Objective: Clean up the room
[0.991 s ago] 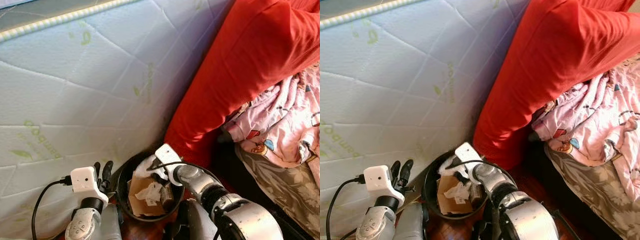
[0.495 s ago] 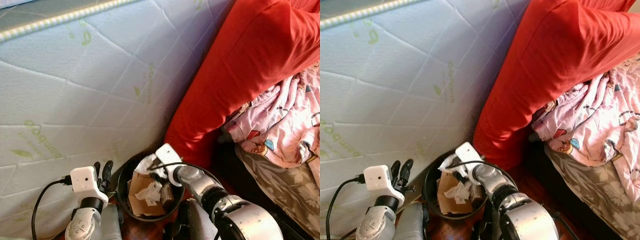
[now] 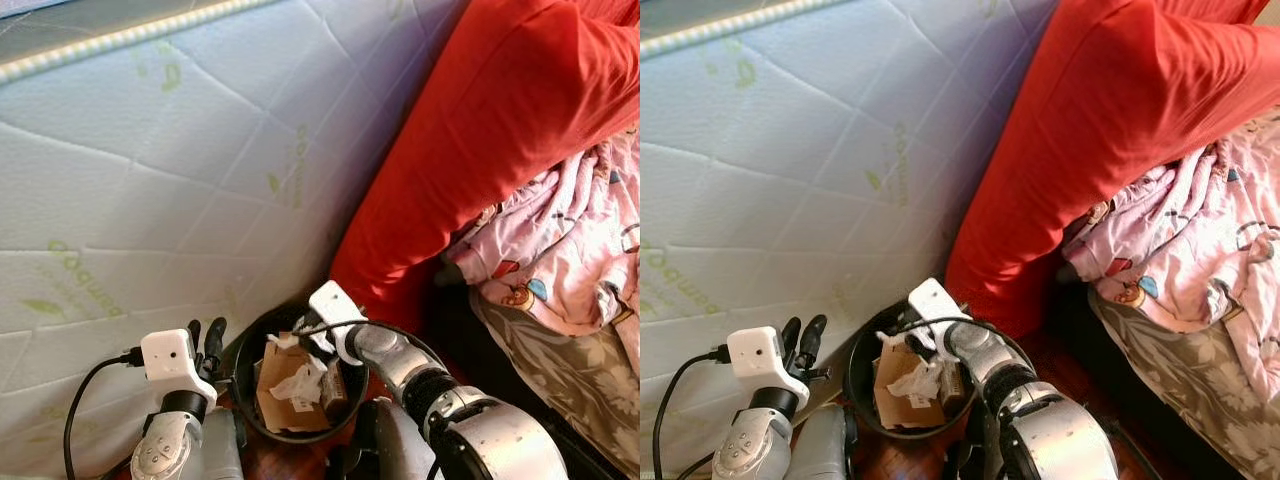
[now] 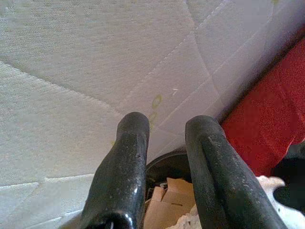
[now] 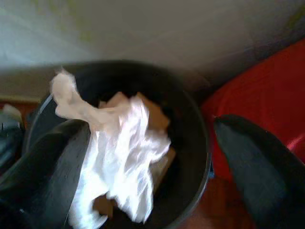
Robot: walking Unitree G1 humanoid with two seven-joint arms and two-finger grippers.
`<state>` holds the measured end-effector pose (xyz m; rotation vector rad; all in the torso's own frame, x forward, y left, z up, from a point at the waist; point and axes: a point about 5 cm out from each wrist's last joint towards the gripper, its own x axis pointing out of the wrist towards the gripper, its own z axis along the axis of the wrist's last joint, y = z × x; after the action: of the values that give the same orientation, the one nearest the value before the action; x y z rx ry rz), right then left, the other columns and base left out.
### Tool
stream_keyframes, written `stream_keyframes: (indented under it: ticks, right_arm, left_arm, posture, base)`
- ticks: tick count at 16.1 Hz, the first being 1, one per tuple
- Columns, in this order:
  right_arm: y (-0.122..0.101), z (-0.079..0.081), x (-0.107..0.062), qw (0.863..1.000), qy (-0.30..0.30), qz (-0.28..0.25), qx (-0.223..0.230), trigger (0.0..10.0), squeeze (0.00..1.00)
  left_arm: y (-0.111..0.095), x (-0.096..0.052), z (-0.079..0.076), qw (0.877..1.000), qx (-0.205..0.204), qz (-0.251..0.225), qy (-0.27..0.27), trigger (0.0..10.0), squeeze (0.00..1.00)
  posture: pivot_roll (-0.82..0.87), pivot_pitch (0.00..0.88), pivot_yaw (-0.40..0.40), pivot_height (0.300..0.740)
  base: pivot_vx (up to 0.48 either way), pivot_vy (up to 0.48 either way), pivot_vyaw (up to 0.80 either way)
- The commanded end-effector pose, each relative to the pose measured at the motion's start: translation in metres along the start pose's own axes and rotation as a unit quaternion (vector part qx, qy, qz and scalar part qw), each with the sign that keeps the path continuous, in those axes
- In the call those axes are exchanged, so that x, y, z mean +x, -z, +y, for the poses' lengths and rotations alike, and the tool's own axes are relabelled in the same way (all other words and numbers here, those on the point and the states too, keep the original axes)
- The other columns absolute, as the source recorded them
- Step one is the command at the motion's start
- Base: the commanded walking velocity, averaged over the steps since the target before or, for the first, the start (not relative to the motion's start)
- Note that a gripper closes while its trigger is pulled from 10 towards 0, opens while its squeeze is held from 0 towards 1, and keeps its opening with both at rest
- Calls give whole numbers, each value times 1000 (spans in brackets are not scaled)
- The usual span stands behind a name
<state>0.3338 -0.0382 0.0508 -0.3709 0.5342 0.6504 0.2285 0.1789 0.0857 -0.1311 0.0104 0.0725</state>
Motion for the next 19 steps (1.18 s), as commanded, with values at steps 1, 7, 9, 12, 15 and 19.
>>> stream_keyframes:
  ticks: [1,7,9,12,15,19]
  right_arm:
    - [1,2,-1,999,1,-35,23,10000,0]
    - [14,1,-1,997,-13,71,-29,10000,0]
    - [4,5,0,998,-21,-27,47,10000,0]
    - [-2,5,-1,987,-9,-89,135,10000,0]
    - [11,8,0,996,-44,6,80,10000,0]
    - [-3,6,-2,987,-23,-105,122,10000,0]
  left_arm:
    - [1,-1,-1,1000,3,6,2,10000,0]
    - [-3,2,-3,1000,8,-2,8,10000,0]
    - [-3,2,-1,1000,8,-2,6,10000,0]
    - [-3,2,-2,1000,6,-3,6,10000,0]
    - [-3,3,-3,1000,5,-4,5,10000,0]
    - [-5,5,-2,1000,6,-7,4,10000,0]
  posture:
    - [298,216,-142,617]
    - [310,211,-148,617]
    - [294,215,-146,617]
    - [298,208,-149,617]
    - [307,203,-153,617]
    - [305,197,-153,617]
  base:
    - [0,0,0]
    - [0,0,0]
    - [0,0,0]
    - [0,0,0]
    - [0,0,0]
    - [0,0,0]
